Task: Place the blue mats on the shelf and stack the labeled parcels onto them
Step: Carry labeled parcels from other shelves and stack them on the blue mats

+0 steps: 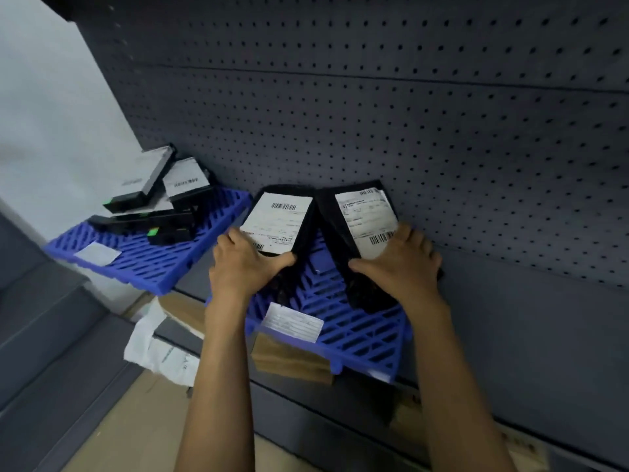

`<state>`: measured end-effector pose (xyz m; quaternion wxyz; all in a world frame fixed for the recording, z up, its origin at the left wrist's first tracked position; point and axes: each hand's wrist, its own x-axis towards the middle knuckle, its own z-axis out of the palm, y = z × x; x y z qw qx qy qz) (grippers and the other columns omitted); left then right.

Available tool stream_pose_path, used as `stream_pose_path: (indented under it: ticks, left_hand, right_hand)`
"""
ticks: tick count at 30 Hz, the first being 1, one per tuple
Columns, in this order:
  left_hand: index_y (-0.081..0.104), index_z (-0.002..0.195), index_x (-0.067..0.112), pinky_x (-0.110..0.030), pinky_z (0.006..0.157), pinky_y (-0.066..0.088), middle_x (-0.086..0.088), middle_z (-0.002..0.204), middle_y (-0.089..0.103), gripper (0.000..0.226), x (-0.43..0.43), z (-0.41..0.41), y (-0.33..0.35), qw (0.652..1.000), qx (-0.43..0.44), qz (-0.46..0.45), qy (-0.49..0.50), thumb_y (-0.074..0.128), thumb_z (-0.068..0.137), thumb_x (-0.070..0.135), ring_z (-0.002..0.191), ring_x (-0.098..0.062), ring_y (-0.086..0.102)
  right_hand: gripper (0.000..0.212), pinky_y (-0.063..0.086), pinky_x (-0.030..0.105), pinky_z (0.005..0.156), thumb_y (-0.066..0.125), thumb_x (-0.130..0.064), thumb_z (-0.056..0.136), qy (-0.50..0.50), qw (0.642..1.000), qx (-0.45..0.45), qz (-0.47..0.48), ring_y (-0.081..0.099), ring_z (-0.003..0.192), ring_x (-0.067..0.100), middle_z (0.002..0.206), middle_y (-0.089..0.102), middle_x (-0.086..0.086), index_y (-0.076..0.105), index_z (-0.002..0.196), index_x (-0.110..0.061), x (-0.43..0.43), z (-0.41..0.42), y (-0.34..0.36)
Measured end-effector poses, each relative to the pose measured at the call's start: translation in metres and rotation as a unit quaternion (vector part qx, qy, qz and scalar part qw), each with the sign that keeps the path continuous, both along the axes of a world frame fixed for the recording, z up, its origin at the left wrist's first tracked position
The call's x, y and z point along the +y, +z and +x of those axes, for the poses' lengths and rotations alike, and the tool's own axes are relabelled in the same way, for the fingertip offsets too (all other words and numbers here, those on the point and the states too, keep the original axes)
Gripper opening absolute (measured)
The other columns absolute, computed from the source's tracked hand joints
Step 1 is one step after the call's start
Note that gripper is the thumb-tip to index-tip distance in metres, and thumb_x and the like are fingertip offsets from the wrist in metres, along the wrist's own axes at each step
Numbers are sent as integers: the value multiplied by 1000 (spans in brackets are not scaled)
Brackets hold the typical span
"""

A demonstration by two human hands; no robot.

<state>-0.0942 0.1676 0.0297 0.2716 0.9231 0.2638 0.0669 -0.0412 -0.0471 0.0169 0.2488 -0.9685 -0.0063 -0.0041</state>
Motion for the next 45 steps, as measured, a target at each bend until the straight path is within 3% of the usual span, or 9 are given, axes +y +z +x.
stream_pose_path:
  ticks: [5,9,13,15,20,24,28,37,45]
  left_hand:
    - [17,147,-1,-51,111,33,-16,151,24,119,15,11,4,997,59,19,-51,67,68,74,143,-33,23]
    - [16,148,1,-52,110,30,-16,150,24,123,20,4,-2,996,27,20,-80,62,66,80,142,-32,21]
    - [1,157,11,-58,119,2,-9,164,-1,114,18,2,-7,987,-31,91,-131,54,78,75,152,-28,-3]
    - [7,157,15,-60,118,-4,-9,164,5,99,8,-1,-7,974,-89,116,-175,55,86,64,152,-27,-1]
    - [19,156,22,-54,119,19,-10,158,25,82,-43,-23,1,931,-135,102,-325,62,90,47,149,-33,15]
    - [34,151,19,-46,112,34,-10,147,41,72,-104,-55,4,900,-160,86,-396,68,89,33,139,-30,34]
    - [36,149,22,-43,106,42,-3,151,39,67,-187,-98,5,879,-166,50,-444,68,90,30,138,-24,37]
    - [40,147,23,-40,106,38,-1,147,44,64,-434,-257,-12,767,-190,33,-612,68,89,29,135,-24,41]
    - [40,148,20,-35,110,33,-3,147,45,66,-610,-370,-28,676,-188,55,-711,69,89,27,137,-24,39]
  right_hand:
    - [122,23,48,112,69,-72,66,-18,999,28,-43,26,141,33,154,26,14,12,153,-8,5,2,3]
    - [123,16,48,117,66,-71,72,-25,996,47,-67,18,146,32,160,17,13,2,156,-8,11,-2,7]
    - [115,15,49,118,62,-70,77,-28,997,5,-68,15,148,31,162,14,10,4,157,-11,19,-20,12]
    - [102,18,48,117,59,-67,82,-32,997,-50,-46,19,146,30,161,20,6,14,157,-15,14,-40,11]
    - [63,33,47,109,59,-45,92,-83,990,-118,-1,38,134,31,144,45,7,39,147,-20,-25,-100,8]
    - [53,37,45,104,57,-38,95,-124,984,-120,-38,45,129,31,139,51,8,45,143,-20,-73,-147,13]
    - [49,37,45,103,55,-39,97,-179,977,-103,-51,45,126,31,138,50,7,44,141,-21,-146,-216,10]
    - [50,41,44,94,57,-38,94,-360,926,-51,-102,46,122,35,131,50,9,45,137,-18,-354,-440,-10]
    - [49,39,44,98,55,-37,94,-463,875,-5,-140,44,127,34,135,49,8,43,138,-18,-495,-595,-9]
